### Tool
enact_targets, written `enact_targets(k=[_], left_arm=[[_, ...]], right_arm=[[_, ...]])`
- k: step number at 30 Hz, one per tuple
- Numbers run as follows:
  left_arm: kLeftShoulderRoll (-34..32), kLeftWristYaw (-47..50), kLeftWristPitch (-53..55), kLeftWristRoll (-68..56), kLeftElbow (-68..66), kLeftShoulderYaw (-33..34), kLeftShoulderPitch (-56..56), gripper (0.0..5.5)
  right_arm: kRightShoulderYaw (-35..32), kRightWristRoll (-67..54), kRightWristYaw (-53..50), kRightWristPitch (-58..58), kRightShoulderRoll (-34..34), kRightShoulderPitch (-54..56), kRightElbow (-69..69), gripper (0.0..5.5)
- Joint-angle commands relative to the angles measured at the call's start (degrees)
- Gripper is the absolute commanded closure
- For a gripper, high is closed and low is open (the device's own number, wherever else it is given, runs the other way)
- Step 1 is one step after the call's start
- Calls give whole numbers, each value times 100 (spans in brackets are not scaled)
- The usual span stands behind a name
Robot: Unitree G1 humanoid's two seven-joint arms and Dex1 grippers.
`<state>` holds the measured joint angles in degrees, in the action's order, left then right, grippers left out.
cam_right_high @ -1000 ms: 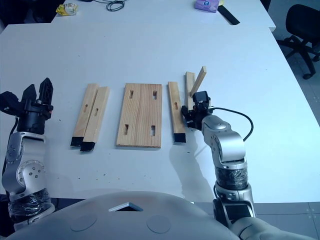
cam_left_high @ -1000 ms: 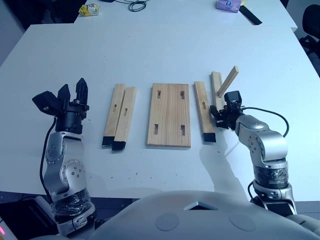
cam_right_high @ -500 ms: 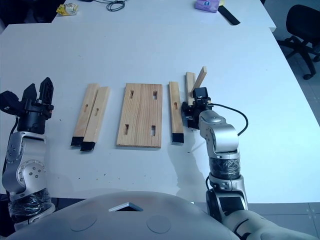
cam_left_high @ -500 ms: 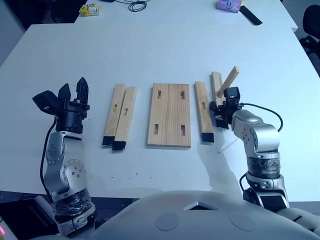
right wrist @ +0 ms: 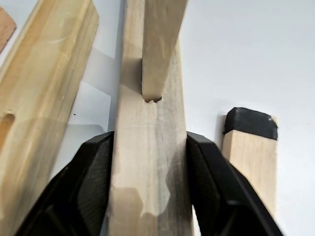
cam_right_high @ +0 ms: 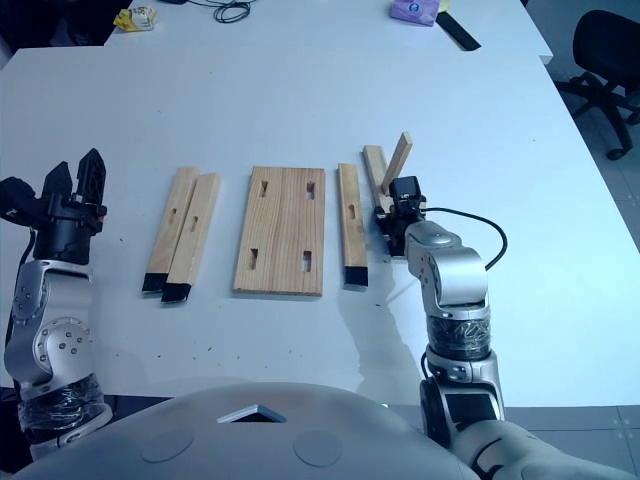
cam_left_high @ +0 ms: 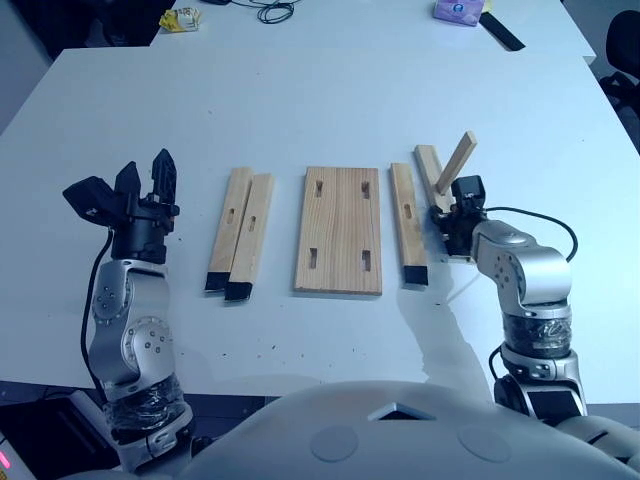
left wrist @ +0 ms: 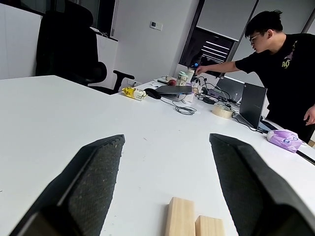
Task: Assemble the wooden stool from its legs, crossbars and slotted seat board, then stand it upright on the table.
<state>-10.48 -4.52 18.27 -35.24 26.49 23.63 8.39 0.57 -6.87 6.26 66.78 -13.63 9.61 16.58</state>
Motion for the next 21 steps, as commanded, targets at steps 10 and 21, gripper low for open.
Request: enact_targets(k=[10, 21], left_arm=[[-92, 18, 348, -388, 61, -230, -707, 229], [-124, -1157, 823, -1872, -496, -456, -1430, 229]], right_arm=[[-881, -545, 851, -1285, -452, 911, -768, 340], [-1401, -3078, 3246, 100, -782, 2128, -1367, 340]])
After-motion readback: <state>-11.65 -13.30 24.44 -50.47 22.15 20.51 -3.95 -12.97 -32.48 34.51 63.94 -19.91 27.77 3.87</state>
